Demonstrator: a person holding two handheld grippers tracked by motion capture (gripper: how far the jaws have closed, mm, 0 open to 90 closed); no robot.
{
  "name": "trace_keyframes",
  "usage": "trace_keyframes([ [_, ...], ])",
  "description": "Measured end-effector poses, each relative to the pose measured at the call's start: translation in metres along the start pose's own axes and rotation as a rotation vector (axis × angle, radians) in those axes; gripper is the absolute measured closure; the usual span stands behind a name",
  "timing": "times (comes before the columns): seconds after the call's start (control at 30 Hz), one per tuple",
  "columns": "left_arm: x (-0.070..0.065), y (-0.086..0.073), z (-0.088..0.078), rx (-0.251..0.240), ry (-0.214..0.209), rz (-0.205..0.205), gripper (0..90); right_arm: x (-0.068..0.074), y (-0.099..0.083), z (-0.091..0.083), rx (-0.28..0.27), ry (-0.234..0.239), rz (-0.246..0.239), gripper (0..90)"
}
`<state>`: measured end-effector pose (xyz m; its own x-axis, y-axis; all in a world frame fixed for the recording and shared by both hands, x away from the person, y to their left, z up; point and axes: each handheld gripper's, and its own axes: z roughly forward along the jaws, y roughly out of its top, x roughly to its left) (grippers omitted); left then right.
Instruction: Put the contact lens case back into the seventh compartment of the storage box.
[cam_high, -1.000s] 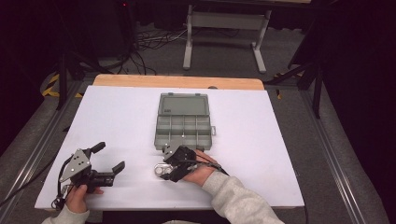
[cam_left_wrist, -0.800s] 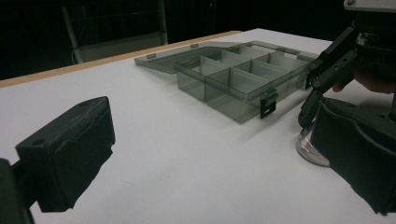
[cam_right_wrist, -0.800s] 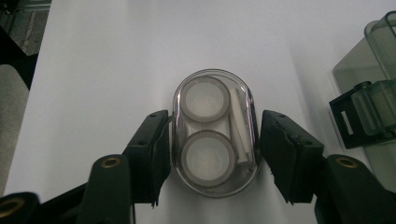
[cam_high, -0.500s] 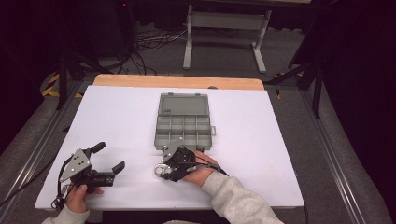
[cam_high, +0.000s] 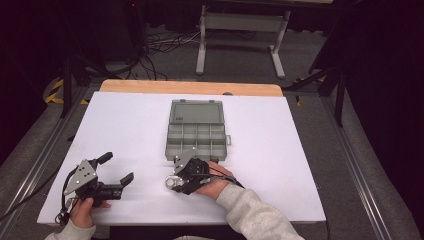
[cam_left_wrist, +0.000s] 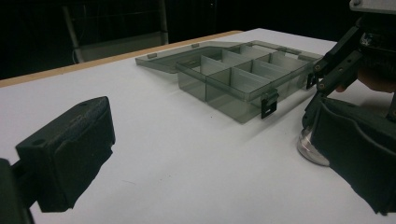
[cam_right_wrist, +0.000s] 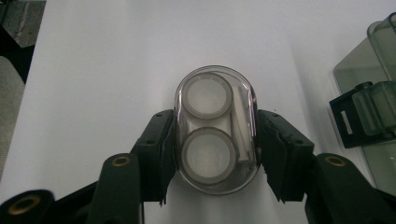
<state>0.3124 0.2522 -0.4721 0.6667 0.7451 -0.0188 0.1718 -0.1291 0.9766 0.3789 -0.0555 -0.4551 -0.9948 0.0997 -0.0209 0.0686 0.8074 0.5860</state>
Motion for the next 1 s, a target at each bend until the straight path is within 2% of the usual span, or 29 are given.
trace_keyframes([
  [0.27, 0.0, 0.0, 0.0, 0.0, 0.002, -0.001, 0.5, 0.002, 0.003, -0.006, -0.024, -0.017, -0.004, 49.2],
  [0.7, 0.0, 0.0, 0.0, -0.001, 0.003, 0.0, 0.5, 0.003, 0.013, -0.034, -0.109, -0.065, -0.021, 49.3],
  [0.83, 0.0, 0.0, 0.0, 0.0, 0.002, 0.0, 0.5, 0.0, 0.014, -0.045, -0.147, -0.08, -0.01, 49.3],
  [1.0, 0.0, 0.0, 0.0, 0.0, 0.002, 0.001, 0.5, -0.002, 0.016, -0.056, -0.17, -0.102, -0.006, 49.3],
])
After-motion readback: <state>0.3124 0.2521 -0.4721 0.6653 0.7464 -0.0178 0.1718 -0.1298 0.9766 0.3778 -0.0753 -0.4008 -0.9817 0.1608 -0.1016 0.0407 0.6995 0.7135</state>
